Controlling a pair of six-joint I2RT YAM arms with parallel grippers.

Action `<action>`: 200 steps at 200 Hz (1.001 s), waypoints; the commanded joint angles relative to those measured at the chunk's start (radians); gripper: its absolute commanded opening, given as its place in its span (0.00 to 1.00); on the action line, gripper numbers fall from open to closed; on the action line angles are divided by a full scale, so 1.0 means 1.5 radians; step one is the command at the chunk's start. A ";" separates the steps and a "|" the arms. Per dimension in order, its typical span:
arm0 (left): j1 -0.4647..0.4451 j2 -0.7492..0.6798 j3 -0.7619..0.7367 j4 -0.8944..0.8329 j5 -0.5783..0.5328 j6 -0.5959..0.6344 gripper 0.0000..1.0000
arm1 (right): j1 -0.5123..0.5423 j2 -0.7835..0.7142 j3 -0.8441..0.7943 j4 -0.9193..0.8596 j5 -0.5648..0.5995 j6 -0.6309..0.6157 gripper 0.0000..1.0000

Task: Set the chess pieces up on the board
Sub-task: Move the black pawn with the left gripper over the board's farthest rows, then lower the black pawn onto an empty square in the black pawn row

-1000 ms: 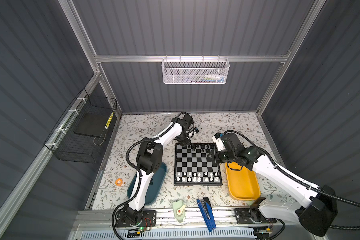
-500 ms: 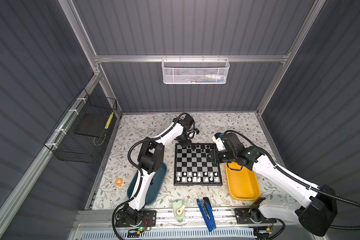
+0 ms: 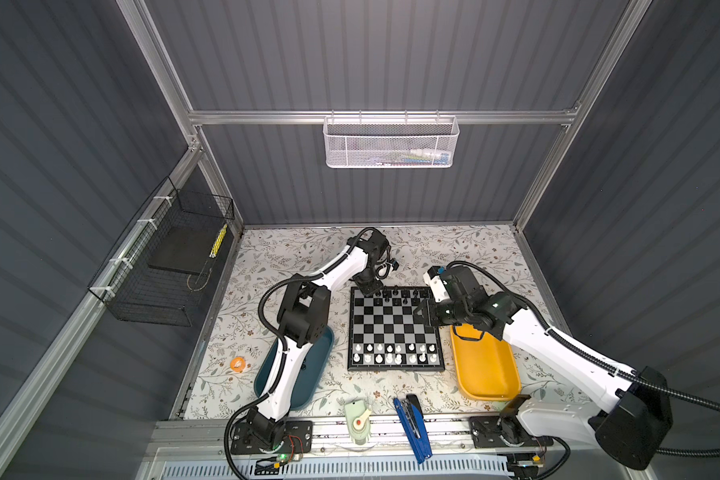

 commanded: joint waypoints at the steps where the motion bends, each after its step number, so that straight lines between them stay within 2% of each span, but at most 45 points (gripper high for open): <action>1: -0.005 0.008 0.026 -0.023 -0.001 0.010 0.26 | 0.000 0.006 -0.008 0.005 -0.001 -0.009 0.34; 98: -0.005 -0.001 0.025 -0.029 -0.006 0.011 0.31 | 0.000 0.009 -0.007 0.007 -0.002 -0.013 0.34; 200: -0.006 -0.013 0.018 -0.033 -0.004 0.009 0.43 | 0.001 0.008 -0.005 0.005 -0.002 -0.016 0.34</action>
